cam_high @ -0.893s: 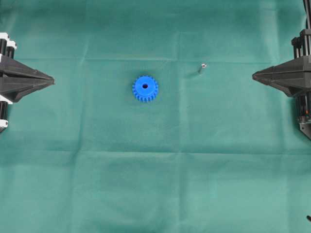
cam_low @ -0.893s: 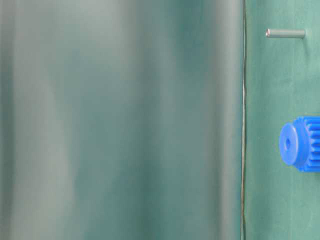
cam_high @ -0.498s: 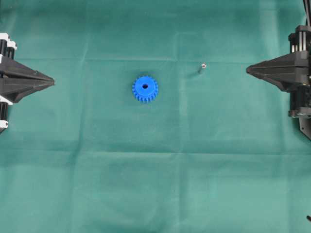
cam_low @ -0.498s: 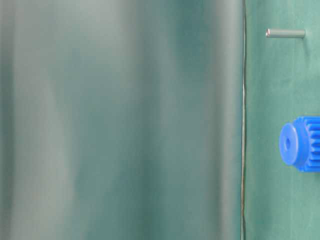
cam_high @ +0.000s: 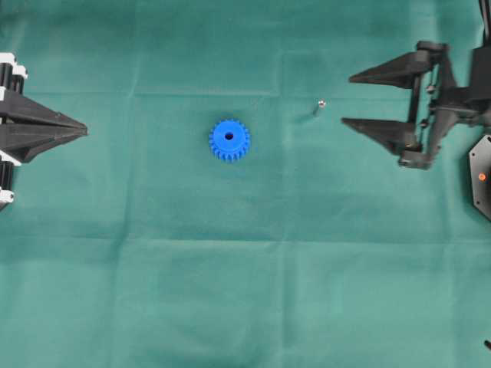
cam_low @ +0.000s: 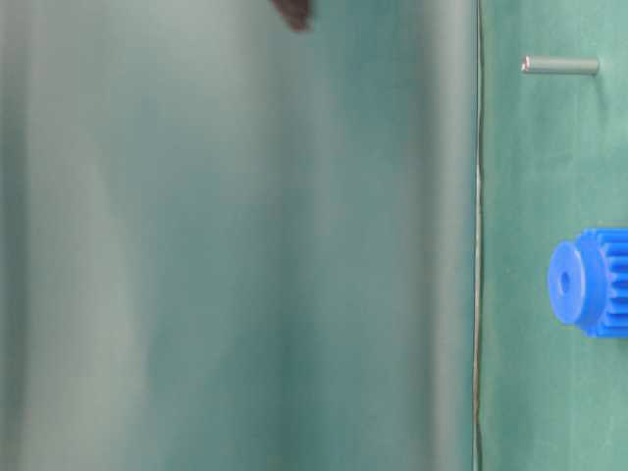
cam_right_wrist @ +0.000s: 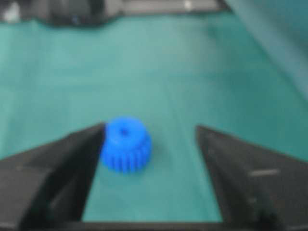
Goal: Insert the shaft placed at a random location into the center hole of the small gear at another random location.
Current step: 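Open the right gripper and move it left toward the silver shaft, then lower the right gripper over the silver shaft and close to grasp it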
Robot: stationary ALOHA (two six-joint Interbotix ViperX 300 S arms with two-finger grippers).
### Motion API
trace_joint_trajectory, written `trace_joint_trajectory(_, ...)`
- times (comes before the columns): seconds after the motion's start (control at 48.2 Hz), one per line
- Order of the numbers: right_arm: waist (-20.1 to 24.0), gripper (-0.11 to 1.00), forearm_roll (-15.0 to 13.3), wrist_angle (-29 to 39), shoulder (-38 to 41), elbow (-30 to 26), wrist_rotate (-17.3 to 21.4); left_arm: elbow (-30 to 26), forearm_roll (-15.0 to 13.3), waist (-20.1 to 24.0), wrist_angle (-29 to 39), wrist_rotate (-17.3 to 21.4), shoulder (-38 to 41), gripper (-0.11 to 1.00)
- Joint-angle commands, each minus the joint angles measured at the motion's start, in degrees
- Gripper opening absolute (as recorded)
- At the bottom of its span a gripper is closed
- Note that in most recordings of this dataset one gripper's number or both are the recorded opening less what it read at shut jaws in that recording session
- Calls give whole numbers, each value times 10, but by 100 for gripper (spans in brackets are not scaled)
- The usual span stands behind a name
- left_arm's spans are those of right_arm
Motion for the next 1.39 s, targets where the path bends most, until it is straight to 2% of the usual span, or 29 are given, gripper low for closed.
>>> trace_joint_trajectory(0.0, -11, 87, 2, -33, 59, -6, -10, -14, 2, -1, -2, 0, 5, 0)
trace_joint_trajectory(0.083, -20, 81, 3, -57, 106, -6, -9, -14, 2, -1, -1, 0, 5, 0)
trace_joint_trajectory(0.291, -39, 83, 15, -134, 210, -8, -9, -14, 2, -1, 1, 0, 4, 0)
trace_joint_trajectory(0.498, -47, 83, 30, -163, 270, -11, -9, -14, 2, 0, 8, 0, 4, 0)
trace_joint_trajectory(1.08, -56, 79, 43, -183, 330, -22, -9, -14, 2, 0, 10, 0, 5, 0)
trace_joint_trajectory(1.183, -56, 73, 43, -183, 330, -25, -9, -14, 2, 0, 10, -1, 5, 0)
trace_joint_trajectory(1.246, -57, 65, 43, -183, 330, -25, -9, -14, 2, 0, 10, -1, 5, 0)
trace_joint_trajectory(1.287, -58, 56, 43, -183, 330, -24, -9, -14, 2, 0, 10, -1, 6, 0)
trace_joint_trajectory(1.37, -60, 31, 43, -181, 330, -24, -9, -14, 2, 0, 10, -1, 5, 0)
